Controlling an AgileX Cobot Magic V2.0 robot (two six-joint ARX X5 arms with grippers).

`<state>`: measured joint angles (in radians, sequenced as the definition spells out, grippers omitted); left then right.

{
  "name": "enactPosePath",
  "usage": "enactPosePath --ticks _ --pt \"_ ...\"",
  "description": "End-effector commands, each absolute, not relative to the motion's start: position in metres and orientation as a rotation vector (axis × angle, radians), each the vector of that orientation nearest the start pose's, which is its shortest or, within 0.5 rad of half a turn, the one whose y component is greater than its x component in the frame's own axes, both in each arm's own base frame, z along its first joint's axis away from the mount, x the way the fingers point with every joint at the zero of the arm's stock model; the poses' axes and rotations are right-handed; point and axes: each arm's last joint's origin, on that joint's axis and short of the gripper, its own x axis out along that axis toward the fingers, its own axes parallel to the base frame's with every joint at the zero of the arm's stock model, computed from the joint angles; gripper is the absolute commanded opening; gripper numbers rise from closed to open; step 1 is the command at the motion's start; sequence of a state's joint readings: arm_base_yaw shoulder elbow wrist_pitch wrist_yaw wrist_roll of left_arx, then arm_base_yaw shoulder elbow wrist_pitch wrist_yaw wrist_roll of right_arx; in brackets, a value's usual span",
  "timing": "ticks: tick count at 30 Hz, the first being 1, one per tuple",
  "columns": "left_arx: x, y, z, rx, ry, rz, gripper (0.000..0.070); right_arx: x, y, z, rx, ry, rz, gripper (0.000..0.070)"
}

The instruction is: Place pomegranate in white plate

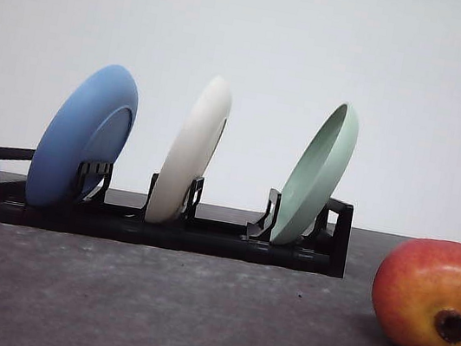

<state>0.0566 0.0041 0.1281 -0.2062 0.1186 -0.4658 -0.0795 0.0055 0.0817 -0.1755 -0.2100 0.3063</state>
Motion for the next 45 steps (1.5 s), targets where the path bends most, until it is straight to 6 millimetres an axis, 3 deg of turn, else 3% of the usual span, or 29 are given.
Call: enactPosePath --ticks 1,13,24,32,43,45 --pt "0.085 0.001 0.199 -0.486 0.06 -0.062 0.0004 0.088 -0.001 0.189 0.332 0.062 0.121 0.0004" --pt "0.074 0.0 0.273 -0.439 -0.004 -0.091 0.0004 0.076 0.0 0.259 0.257 -0.044 0.137 0.0004" --pt "0.092 -0.004 0.33 -0.255 0.215 -0.266 0.0004 0.091 0.001 0.317 0.102 0.163 0.203 0.0004" --pt "0.107 -0.007 0.35 -0.178 0.385 -0.406 0.0004 0.109 0.003 0.342 0.048 0.385 0.318 0.0004" --pt "0.109 -0.008 0.35 -0.168 0.44 -0.436 0.0005 0.119 0.006 0.345 0.059 0.478 0.382 0.0004" --pt "0.109 -0.008 0.351 -0.167 0.438 -0.436 0.0032 0.118 0.006 0.345 0.06 0.478 0.382 0.0006"
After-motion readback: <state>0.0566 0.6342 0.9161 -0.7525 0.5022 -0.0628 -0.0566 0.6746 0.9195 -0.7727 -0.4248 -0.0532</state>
